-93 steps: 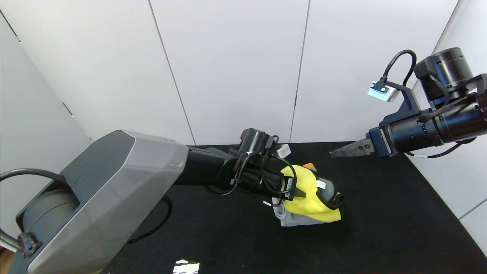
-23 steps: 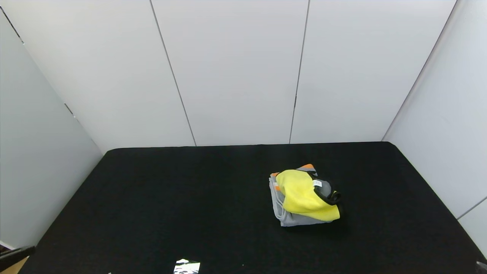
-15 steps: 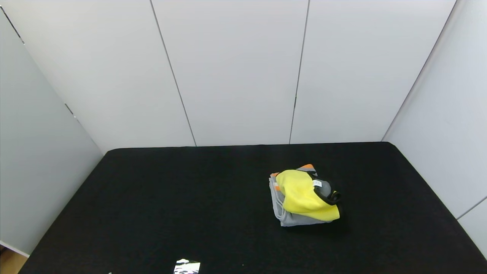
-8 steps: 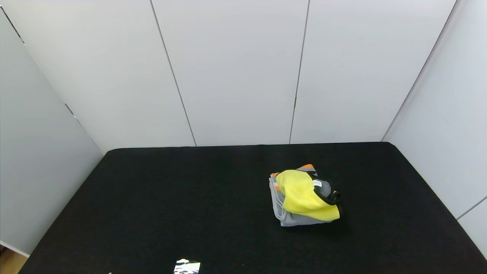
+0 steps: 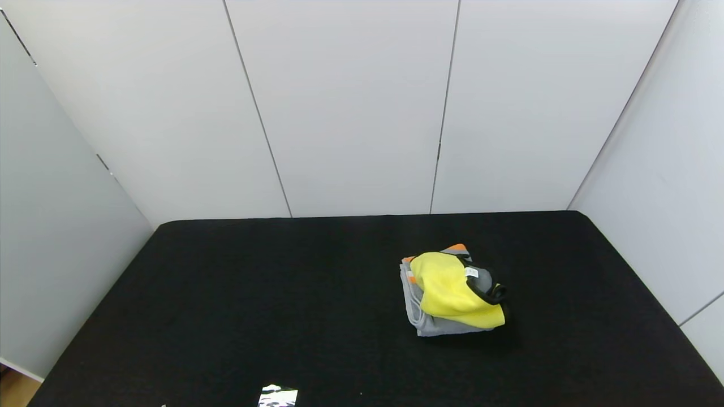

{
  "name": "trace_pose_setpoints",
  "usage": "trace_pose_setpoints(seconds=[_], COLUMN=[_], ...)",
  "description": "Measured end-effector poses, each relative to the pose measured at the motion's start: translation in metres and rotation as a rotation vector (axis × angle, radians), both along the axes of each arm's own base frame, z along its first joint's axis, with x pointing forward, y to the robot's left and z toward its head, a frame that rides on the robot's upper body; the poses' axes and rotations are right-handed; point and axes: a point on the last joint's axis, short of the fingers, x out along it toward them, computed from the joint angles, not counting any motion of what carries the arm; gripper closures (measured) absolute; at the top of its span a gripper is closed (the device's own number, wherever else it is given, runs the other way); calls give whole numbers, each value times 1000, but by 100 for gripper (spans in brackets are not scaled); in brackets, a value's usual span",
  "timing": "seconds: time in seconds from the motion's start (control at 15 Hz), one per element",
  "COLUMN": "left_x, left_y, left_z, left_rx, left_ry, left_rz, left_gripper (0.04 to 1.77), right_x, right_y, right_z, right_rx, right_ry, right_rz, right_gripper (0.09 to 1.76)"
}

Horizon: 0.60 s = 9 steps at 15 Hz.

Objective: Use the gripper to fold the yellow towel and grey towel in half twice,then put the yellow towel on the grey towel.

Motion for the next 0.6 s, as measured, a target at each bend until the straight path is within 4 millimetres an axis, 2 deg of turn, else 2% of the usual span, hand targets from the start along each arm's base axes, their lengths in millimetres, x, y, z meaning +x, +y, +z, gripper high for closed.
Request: trace_pose_setpoints(seconds=[0.4, 0.6], left_x=[0, -3], left_y=[-4, -10], left_z=[-1, -6], left_rx=[-7, -13], left_ry=[3, -8], left_rz=[66, 32], left_gripper=[9, 9], right_x=[-3, -3], right_y=[0, 0], right_z=[-12, -18], right_rx=[-1, -2], right_ry=[-12, -16], right_rz=[-5, -9], right_gripper=[14, 14])
